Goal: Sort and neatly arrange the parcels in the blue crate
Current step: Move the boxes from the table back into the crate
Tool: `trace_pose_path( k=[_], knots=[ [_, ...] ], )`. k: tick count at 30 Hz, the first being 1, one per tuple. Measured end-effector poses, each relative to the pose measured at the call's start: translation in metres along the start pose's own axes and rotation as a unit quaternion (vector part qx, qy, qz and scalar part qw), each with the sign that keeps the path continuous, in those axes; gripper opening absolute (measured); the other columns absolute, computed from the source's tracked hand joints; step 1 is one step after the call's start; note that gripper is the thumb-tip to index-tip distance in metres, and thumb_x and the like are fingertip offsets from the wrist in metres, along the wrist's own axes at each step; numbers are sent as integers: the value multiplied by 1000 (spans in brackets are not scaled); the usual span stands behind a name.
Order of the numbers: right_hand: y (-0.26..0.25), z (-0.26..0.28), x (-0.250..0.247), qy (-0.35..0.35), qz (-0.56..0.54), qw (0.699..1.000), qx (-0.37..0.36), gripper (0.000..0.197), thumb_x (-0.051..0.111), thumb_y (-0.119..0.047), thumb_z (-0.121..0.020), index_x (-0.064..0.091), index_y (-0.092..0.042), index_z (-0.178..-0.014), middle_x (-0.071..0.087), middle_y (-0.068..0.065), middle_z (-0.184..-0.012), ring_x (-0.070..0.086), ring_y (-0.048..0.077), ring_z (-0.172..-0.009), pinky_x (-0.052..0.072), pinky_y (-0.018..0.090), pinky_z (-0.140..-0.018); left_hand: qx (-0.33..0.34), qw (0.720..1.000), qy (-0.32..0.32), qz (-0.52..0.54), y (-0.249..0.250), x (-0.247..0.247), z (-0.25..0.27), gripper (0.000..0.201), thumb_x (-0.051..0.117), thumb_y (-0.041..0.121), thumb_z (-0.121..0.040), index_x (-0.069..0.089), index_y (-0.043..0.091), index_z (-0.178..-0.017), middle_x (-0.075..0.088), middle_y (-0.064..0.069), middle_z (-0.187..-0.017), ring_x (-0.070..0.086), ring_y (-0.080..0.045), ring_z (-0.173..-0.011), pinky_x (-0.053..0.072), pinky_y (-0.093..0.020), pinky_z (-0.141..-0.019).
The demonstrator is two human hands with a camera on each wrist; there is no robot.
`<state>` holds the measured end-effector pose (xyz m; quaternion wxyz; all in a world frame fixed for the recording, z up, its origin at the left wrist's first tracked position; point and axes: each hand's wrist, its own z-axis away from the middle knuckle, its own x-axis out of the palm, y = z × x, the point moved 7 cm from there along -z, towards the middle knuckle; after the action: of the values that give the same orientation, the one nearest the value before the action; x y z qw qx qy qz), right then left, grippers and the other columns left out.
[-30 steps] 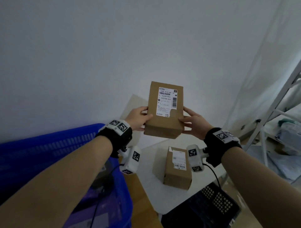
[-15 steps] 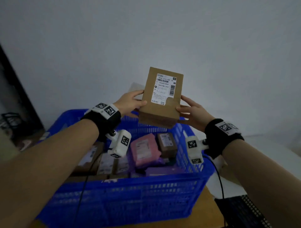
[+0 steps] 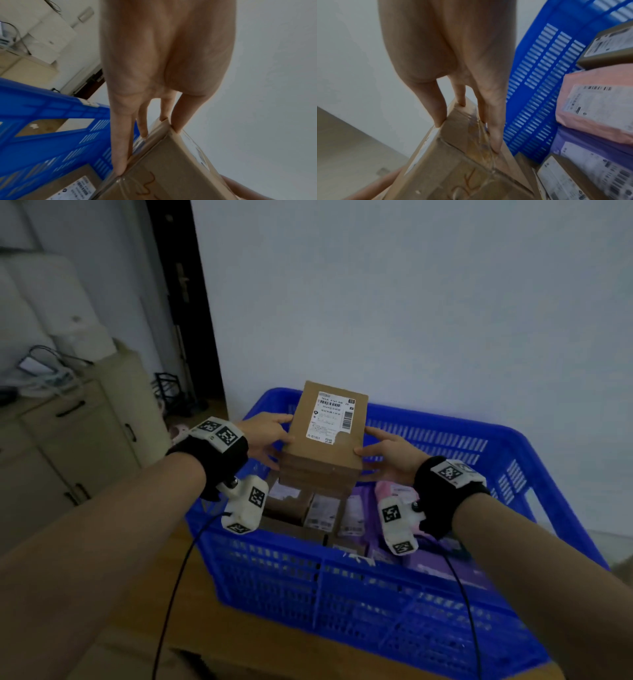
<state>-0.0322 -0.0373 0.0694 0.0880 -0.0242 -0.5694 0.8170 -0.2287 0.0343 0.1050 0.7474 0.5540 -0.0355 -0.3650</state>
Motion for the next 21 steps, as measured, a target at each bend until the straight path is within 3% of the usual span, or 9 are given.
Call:
trace_pose_path(
  k=[3,6,8,10,14,17,21],
  knots=[
    [14,-30,15,-21,19,999,31,58,57,5,-88,45,-26,-136,63,6,-110,62,30,-95,51,53,-88,-41,999,6,-5,-20,-10,-18,56,45,-3,-95,36,24,-143,39,-12,-146,48,-45,-122,46,-59,-96],
    [29,-57,27,-40,35,996,65,52,54,7,-89,48,-23,-131,63,6,-102,62,29,-88,52,50,-83,-68,997,25,-34,-41,-21,-40,40,50,-4,-92,48,7,-130,49,-16,-136,58,-39,-109,53,-53,-87],
    [36,-72,33,-46,60,994,82,43,54,8,-88,53,-21,-119,64,6,-97,62,29,-88,51,51,-84,-84,993,13,-77,-49,-23,-53,27,52,-4,-90,57,-2,-117,57,-21,-128,62,-36,-102,55,-50,-85],
    [42,-89,36,-45,79,991,95,34,54,8,-87,57,-22,-103,64,5,-92,60,31,-93,49,54,-91,-95,985,16,-145,-54,-26,-67,32,52,-4,-89,58,-3,-120,60,-24,-125,62,-39,-110,53,-48,-90],
    [55,-118,42,-49,75,988,125,50,58,7,-86,47,-19,-126,62,9,-106,58,33,-99,48,53,-94,-111,967,14,-229,-63,-31,-93,36,48,-4,-90,55,-3,-125,59,-26,-126,59,-40,-115,50,-44,-94],
    [67,-134,48,-49,73,986,144,50,60,8,-84,44,-17,-125,59,15,-118,58,32,-101,49,50,-88,-136,959,16,-247,-73,-33,-109,37,44,-2,-92,52,-5,-128,56,-26,-129,56,-40,-118,48,-41,-96],
    [82,-150,54,-33,74,986,143,55,66,6,-79,40,-27,-114,58,8,-121,58,31,-111,51,50,-88,-157,954,44,-252,-83,-35,-123,39,38,1,-94,47,-7,-132,49,-26,-136,50,-39,-123,44,-40,-100]
  ],
)
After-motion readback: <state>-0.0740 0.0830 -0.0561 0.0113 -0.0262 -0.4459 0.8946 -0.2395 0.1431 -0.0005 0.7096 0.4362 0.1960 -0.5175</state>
